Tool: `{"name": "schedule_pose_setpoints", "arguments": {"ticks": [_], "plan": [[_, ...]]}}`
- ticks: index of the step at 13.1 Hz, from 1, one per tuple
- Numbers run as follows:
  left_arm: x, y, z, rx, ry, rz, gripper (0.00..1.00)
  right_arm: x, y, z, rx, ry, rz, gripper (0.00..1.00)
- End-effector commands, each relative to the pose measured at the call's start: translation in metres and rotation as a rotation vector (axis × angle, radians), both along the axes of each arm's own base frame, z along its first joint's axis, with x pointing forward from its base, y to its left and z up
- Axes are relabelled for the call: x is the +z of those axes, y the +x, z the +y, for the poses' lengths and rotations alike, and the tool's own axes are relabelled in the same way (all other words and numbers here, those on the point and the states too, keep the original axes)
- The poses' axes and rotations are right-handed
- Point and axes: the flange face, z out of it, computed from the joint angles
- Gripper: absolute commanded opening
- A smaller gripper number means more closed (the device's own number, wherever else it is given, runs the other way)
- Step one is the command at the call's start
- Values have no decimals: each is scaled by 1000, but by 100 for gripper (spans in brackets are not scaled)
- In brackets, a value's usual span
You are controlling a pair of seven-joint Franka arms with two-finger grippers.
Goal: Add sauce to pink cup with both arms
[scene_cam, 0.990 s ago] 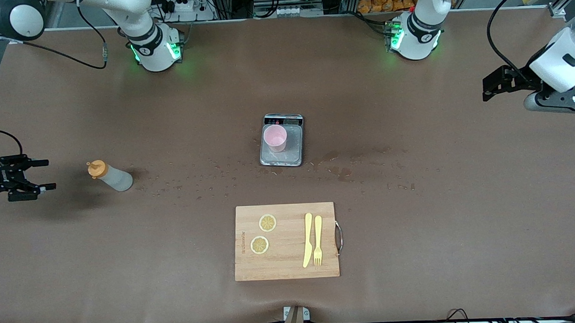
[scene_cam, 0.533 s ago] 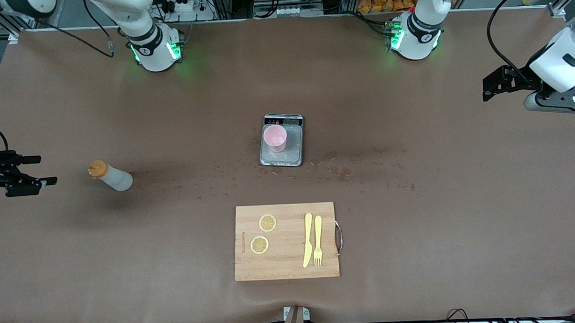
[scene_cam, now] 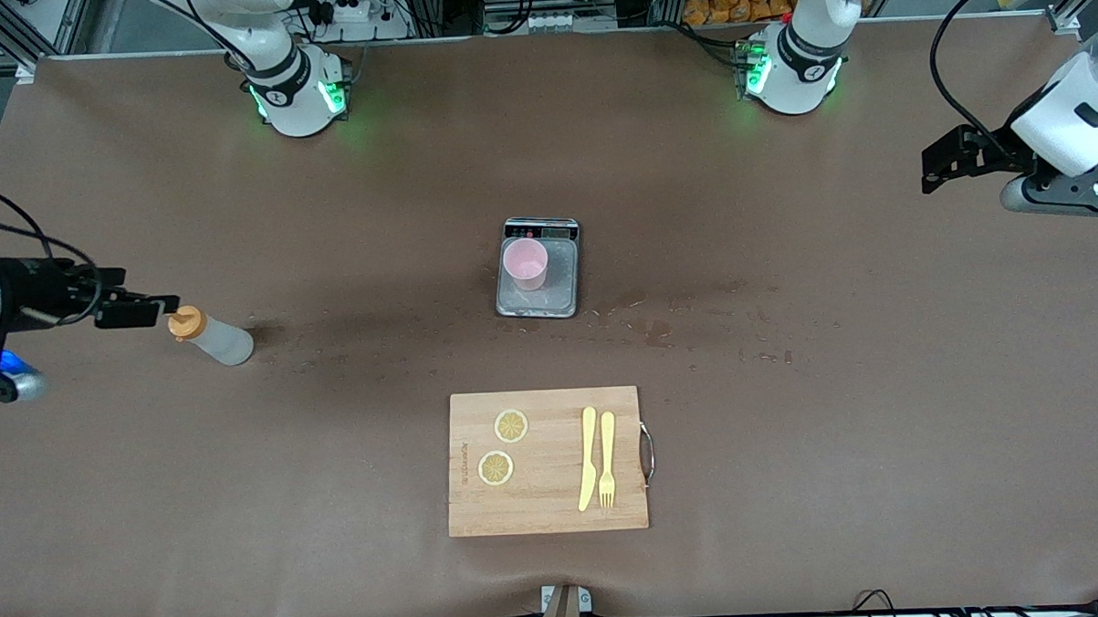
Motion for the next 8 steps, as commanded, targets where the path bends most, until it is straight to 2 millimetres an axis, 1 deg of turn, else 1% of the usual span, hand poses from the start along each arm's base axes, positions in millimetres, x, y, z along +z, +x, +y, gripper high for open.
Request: {"name": "schedule_pose_setpoints", "arguments": {"ticks": [1,2,3,4,5,7,8], "plan": [[3,-2,-1,2,-7,2,100,46,-26,17,37,-37,-64,100],[3,-2,-1,2,-7,2,100,67,-37,19,49,-89,-104,100],[2,-1,-1,2,-7,5,100,92,-53,17,94,-113,-160,100],[0,0,-1,2,-7,8,100,111,-68,12,147,-107,-204,100],[0,0,-1,2,-7,8,100,125,-82,8,162,-111,-236,100],[-1,1,-1,2,-6,10,100,133,-101,-12,203,-107,-295,100],[-1,1,-1,3,-8,10,100,134,-108,-15,224,-105,-330,100]]}}
